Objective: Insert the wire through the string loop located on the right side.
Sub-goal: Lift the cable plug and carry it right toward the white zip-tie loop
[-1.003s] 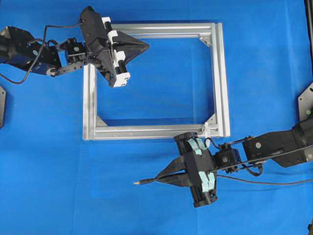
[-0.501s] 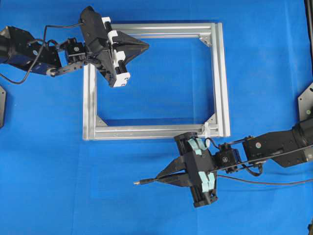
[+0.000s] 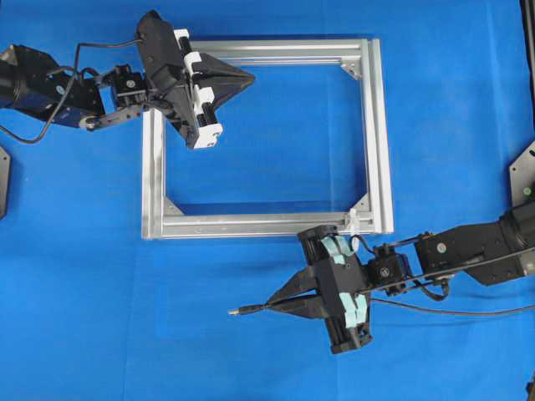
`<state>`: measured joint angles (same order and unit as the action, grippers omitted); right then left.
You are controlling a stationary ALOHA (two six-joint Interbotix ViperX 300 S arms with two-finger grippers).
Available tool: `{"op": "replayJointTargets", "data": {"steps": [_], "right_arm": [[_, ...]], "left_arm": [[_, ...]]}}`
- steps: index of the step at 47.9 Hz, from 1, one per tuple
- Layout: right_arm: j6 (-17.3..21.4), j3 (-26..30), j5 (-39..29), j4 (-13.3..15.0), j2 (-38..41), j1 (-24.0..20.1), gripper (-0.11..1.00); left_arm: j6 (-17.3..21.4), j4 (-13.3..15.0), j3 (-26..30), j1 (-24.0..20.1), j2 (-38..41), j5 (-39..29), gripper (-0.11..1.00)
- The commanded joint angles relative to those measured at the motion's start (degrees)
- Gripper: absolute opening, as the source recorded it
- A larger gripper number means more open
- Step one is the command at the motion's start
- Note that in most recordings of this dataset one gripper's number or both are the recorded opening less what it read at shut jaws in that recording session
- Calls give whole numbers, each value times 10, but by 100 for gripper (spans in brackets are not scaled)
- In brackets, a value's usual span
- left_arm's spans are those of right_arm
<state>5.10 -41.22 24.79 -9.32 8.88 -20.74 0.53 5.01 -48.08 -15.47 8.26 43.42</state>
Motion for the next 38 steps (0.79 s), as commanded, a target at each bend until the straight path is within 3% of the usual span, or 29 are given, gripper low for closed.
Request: {"op": "replayJointTargets", "data": {"steps": [1,12,22,38], "right_arm": [[0,0,2,0,-24,-1,-4],[4,-75,5,-15,-70,-14,-4],[4,-179,21,-41,-150,-25,-4],[1,-327,25,-43,-316,-29,-4]], "left_arm": [[-1,-1,4,0,-18,3,0],[-3,-1,3,0,-18,-2,0],[-1,-1,5,0,-20,-2,0],[-2,-1,3,5,-24,-2,0]]}}
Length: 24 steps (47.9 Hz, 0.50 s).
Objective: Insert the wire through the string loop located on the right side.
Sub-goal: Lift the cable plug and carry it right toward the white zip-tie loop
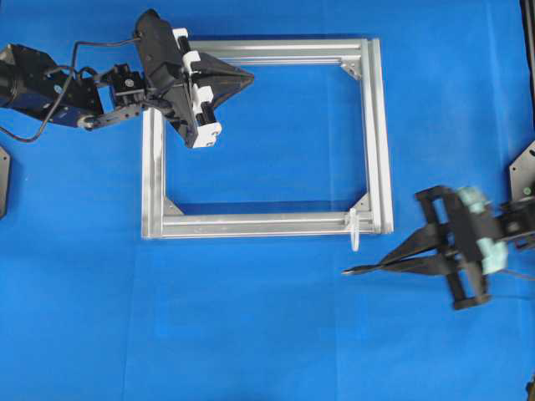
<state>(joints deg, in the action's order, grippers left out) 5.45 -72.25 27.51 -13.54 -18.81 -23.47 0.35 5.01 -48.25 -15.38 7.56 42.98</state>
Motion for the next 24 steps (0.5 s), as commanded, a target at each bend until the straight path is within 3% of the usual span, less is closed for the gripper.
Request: {"op": "replayJointTargets", "data": {"steps": [1,13,24], "right_arm": [[-3,-23,-7,-1,-50,-2,-4],[-4,-73,-60,-1,-153,0,-4],[-6,-78,-62,0,-151,7,-4]], "left_arm": [[0,-2,4,4,-17,3,0],[3,-1,8,11,-17,3,0],[4,-2,7,11,-18,4,0]]}}
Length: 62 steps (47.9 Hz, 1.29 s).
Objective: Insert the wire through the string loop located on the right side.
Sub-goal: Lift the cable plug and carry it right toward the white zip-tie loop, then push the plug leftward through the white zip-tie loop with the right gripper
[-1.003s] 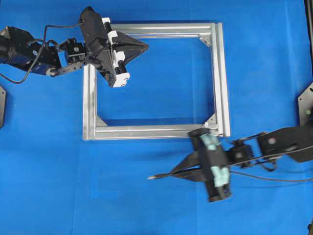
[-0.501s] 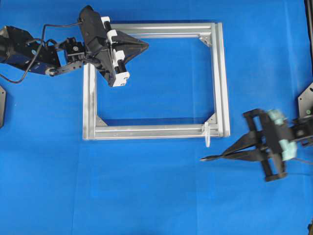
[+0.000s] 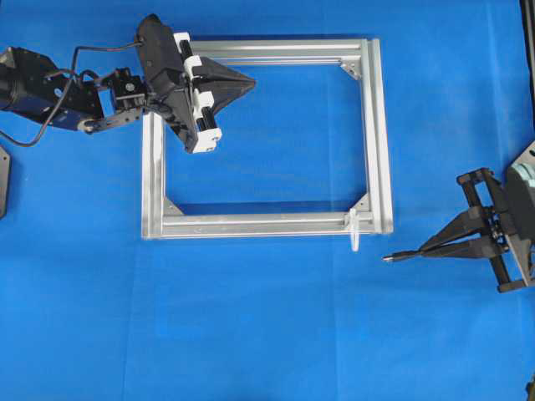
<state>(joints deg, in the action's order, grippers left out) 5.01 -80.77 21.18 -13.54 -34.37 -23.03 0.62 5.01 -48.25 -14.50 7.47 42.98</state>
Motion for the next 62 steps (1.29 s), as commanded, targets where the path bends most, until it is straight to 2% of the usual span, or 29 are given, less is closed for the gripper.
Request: {"op": "replayJointTargets", "data": {"steps": [1,7,16,21,62], "right_arm": [[-2,7,3,0,7,4,-4],[-4,7,14,0,24,18,-4],[-5,8,29,0,48,71,-4],[-6,9,29,1,56,87,-4],[-6,11,29,3,59,90,-4]], "left_arm": [[1,-1,7,2,-17,3,0],[1,-1,7,2,-17,4,0],[2,-2,9,2,-17,4,0],[2,-2,9,2,-17,3,0],[2,-3,9,3,-17,4,0]]}}
